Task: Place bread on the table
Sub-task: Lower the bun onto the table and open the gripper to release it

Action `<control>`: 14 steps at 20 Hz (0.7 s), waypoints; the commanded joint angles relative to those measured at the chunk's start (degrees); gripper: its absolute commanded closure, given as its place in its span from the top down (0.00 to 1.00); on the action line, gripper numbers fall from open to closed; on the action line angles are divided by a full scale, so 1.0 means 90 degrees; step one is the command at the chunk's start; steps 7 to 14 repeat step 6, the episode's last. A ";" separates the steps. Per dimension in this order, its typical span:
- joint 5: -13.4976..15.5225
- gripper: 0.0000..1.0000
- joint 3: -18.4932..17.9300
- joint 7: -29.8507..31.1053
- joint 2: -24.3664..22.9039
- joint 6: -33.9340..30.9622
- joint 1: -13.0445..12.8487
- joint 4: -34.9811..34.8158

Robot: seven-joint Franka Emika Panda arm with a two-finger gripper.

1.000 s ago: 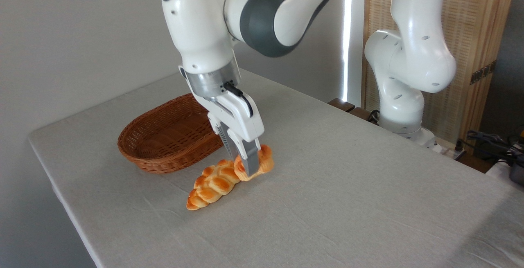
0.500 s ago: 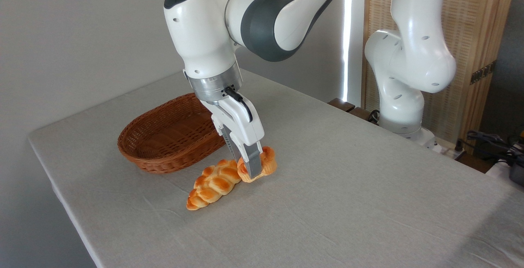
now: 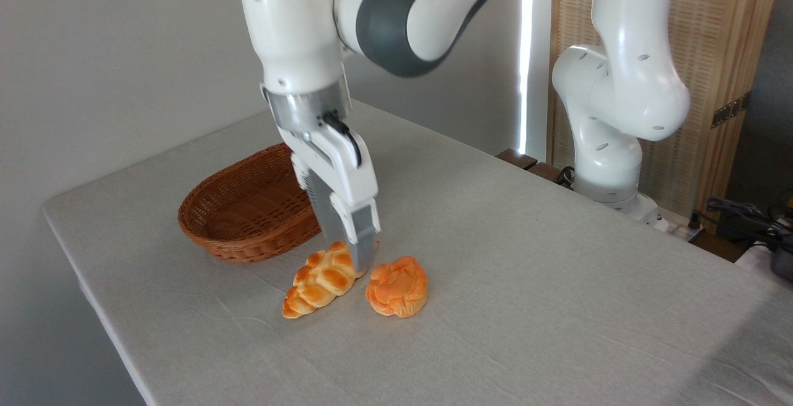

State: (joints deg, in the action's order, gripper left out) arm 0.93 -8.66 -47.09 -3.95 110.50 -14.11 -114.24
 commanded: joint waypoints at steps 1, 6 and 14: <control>0.0199 1.00 -0.0082 0.0455 0.0155 -0.0021 -0.0044 0.0690; 0.0258 1.00 -0.0111 0.0916 0.0371 -0.0031 0.0014 0.1014; 0.0258 1.00 -0.0111 0.0916 0.0371 -0.0031 0.0014 0.1014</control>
